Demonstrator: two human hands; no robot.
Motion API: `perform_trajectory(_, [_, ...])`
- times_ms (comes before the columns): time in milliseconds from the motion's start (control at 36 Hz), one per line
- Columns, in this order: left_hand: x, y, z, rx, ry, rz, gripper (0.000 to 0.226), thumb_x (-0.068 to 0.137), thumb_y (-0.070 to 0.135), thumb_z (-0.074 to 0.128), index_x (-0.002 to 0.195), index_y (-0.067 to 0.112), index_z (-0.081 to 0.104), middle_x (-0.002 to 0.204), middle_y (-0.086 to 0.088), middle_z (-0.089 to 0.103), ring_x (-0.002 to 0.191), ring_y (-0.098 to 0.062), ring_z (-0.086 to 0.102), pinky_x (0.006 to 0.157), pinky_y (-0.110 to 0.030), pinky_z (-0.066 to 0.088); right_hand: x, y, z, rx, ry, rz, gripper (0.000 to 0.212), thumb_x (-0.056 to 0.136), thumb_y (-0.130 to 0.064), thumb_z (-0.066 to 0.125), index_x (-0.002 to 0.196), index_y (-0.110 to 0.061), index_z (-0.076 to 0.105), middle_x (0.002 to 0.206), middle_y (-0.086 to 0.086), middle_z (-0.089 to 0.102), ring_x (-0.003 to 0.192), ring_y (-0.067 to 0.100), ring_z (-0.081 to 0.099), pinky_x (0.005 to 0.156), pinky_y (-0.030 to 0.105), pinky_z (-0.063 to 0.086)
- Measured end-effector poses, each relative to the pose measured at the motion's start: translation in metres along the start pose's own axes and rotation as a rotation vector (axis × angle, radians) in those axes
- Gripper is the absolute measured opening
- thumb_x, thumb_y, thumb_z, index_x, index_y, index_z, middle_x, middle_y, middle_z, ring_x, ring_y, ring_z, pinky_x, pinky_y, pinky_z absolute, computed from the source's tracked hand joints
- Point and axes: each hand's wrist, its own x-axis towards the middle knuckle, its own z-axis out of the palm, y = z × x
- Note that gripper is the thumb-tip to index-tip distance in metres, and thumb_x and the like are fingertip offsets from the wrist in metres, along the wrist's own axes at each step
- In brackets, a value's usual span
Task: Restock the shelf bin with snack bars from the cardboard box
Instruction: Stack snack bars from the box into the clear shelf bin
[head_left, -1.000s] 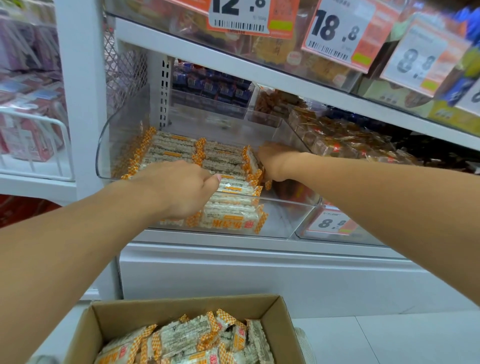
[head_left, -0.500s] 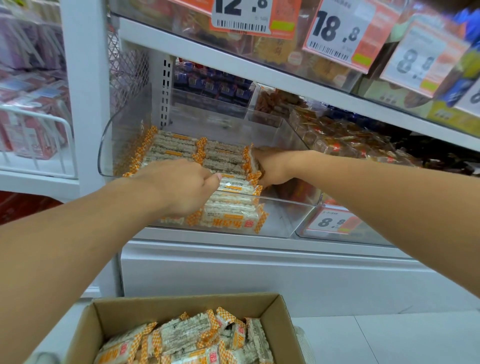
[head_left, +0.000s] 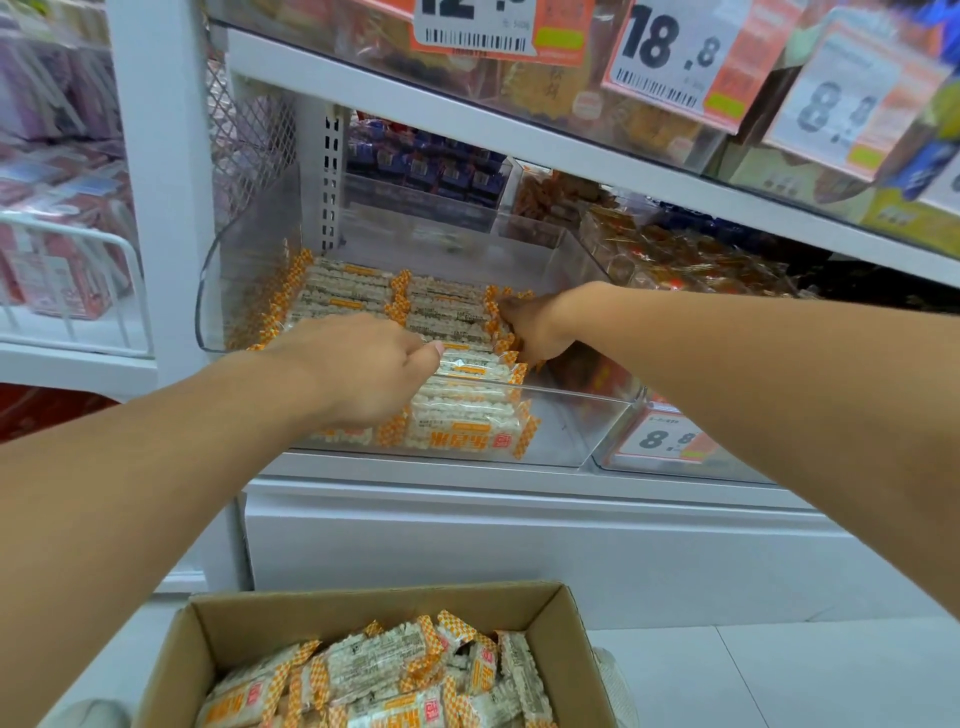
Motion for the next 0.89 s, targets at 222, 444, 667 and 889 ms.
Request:
perform_trajectory(222, [-0.005,-0.002,-0.002,0.019,0.018,0.05,0.067,0.098,0.065,0.007,0.071,0.022,0.051,0.072,-0.001,0.057,0.072,-0.019,0.056,0.072,-0.037,0.043,-0.003,0.006,0.013,0.027,0.104,-0.015,0.091,0.088,-0.029,0.076,0.156,-0.007,0.021,0.151,0.014,0.044,0.132,0.034,0.05,0.106,0.04,0.045])
perform_trajectory(444, [-0.002,-0.006,0.002,0.063,0.068,0.082,0.062,0.104,0.054,0.011,0.073,0.021,0.054,0.071,0.001,0.06,0.077,-0.022,0.059,0.071,-0.035,0.042,-0.009,0.005,0.001,0.047,0.139,-0.006,0.079,0.068,-0.033,0.092,0.134,-0.013,0.054,0.127,0.009,0.06,0.105,0.028,0.062,0.087,0.034,0.052])
perform_trajectory(667, [-0.001,-0.005,0.002,0.046,0.066,0.072,0.059,0.105,0.053,0.014,0.072,0.021,0.052,0.068,0.004,0.059,0.073,-0.02,0.057,0.073,-0.036,0.045,-0.026,0.009,-0.019,0.225,0.21,-0.092,0.06,0.083,-0.039,0.08,0.134,-0.014,0.061,0.131,0.007,0.059,0.116,0.028,0.057,0.095,0.031,0.047])
perform_trajectory(889, [-0.001,-0.005,0.002,0.07,0.072,0.074,0.06,0.104,0.054,0.013,0.072,0.021,0.053,0.069,0.003,0.06,0.071,-0.017,0.056,0.07,-0.036,0.041,-0.017,0.002,-0.009,0.195,0.306,-0.046,0.024,0.09,-0.031,0.075,0.108,-0.016,0.072,0.113,0.006,0.069,0.093,0.025,0.063,0.078,0.031,0.049])
